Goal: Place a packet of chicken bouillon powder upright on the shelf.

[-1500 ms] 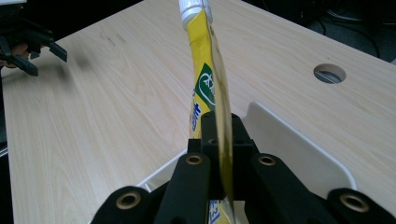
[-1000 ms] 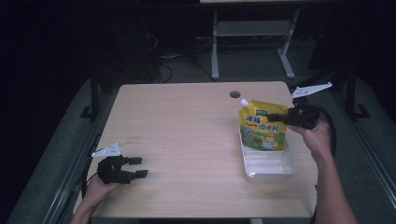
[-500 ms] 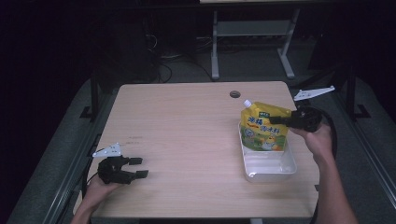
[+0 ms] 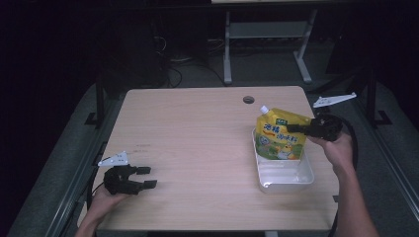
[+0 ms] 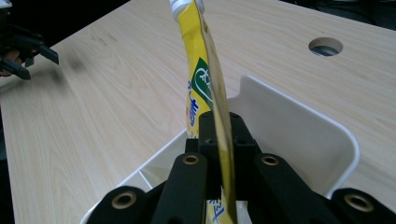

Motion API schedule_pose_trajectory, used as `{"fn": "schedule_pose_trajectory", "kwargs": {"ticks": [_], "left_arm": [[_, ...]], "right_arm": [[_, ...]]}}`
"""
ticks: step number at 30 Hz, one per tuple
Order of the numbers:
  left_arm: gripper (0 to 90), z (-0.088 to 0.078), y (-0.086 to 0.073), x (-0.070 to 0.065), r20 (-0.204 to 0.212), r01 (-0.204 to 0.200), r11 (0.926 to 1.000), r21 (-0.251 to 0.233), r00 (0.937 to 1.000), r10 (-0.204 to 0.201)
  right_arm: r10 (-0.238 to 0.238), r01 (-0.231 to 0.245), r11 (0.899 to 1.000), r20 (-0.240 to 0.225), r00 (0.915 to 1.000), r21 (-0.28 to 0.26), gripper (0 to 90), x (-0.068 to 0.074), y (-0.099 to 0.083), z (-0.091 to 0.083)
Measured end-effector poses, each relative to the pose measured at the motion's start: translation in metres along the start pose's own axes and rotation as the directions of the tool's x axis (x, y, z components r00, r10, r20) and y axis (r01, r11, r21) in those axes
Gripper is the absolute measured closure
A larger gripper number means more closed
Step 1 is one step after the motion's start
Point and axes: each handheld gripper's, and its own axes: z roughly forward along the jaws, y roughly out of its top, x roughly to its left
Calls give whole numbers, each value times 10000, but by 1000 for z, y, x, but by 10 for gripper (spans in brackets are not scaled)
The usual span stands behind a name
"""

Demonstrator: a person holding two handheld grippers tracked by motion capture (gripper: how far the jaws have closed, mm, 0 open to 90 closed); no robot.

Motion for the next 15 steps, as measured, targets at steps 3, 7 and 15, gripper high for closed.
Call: {"fn": "schedule_pose_trajectory", "kwargs": {"ticks": [3, 7, 15], "left_arm": [[293, 2, 0, -1, 30, -28, 10000, 47, 10000, 28], [294, 2, 0, -1, 38, -40, 10000, 76, 10000, 39], [293, 1, 0, 0, 40, -31, 10000, 38, 10000, 31]], "right_arm": [[99, -99, 9998, -38, 9999, -188, 871, -2, -6, -1], [282, -283, 9993, -62, 9996, -251, 871, -4, -8, -2], [372, -370, 9990, 94, 9993, -260, 786, -3, -8, -2]]}}
